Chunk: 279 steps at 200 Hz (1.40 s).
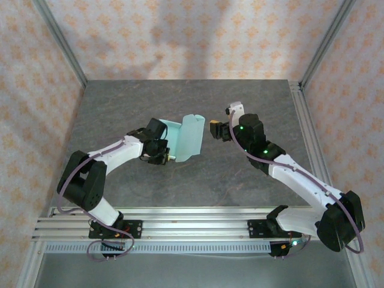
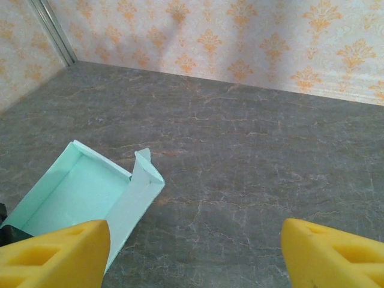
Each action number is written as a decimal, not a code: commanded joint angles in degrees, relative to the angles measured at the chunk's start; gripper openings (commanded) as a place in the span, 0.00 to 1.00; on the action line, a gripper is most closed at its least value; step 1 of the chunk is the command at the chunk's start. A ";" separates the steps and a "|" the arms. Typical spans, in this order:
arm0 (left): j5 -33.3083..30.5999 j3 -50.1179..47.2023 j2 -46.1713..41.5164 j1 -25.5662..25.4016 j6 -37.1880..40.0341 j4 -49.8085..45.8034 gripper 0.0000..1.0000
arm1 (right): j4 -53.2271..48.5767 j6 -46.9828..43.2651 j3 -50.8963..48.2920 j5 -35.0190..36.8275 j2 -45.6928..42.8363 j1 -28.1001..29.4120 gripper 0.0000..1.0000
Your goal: Fold the paper box
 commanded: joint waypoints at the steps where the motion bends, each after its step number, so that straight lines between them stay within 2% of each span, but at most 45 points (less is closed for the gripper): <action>1: 3.65 -0.50 2.51 0.05 -2.81 3.57 0.24 | 2.45 -1.11 -0.28 1.07 -0.06 -0.24 0.75; 9: 3.45 0.01 2.93 0.12 -2.30 2.92 0.30 | 2.39 -1.07 -0.17 0.76 0.05 -0.28 0.75; 21: 3.31 0.71 3.21 0.09 -1.63 2.16 0.46 | 1.99 -1.12 0.02 0.34 -0.02 -0.21 0.75; 31: 3.65 0.70 3.18 0.21 -1.57 2.12 0.68 | 1.98 -0.90 -0.08 0.31 -0.33 -0.23 0.75; 41: 3.83 0.45 2.88 0.31 -1.45 2.36 0.84 | 1.95 -0.51 -0.12 0.40 -0.77 -0.23 0.75; 59: 3.01 0.96 1.81 0.48 0.32 0.25 1.00 | 1.98 0.26 -0.17 0.20 -1.39 -0.23 0.75; 95: -4.24 4.13 -2.42 0.40 9.74 -8.10 1.00 | 1.50 2.53 0.79 -1.81 -1.57 -0.23 0.75; 120: -10.34 4.82 -6.01 1.70 20.29 -11.26 1.00 | 1.03 2.63 1.36 -2.65 -1.22 0.82 0.77; 158: -3.48 7.01 -6.10 8.67 37.67 -7.25 1.00 | 0.42 3.05 2.09 -2.13 -0.06 2.99 0.78; 172: 1.98 9.04 -3.01 11.28 45.01 -4.89 1.00 | 1.09 4.04 2.36 -3.31 0.85 3.28 0.78; 184: 5.85 9.09 -0.40 13.40 47.69 -2.00 1.00 | 1.73 5.12 2.63 -3.89 1.20 3.46 0.78; 205: 10.83 8.80 4.26 16.41 48.85 2.84 1.00 | 3.21 7.09 1.98 -3.92 1.27 3.55 0.77; 227: 15.34 9.59 8.60 16.98 48.60 7.40 1.00 | 3.56 7.88 1.17 -3.70 0.67 3.55 0.78; 257: 20.36 6.89 10.89 16.65 41.02 15.63 1.00 | 3.42 7.88 0.49 -3.36 0.13 3.55 0.78; 279: 20.21 4.10 9.20 15.24 36.02 19.55 1.00 | 3.69 7.76 0.45 -3.04 0.48 3.55 0.78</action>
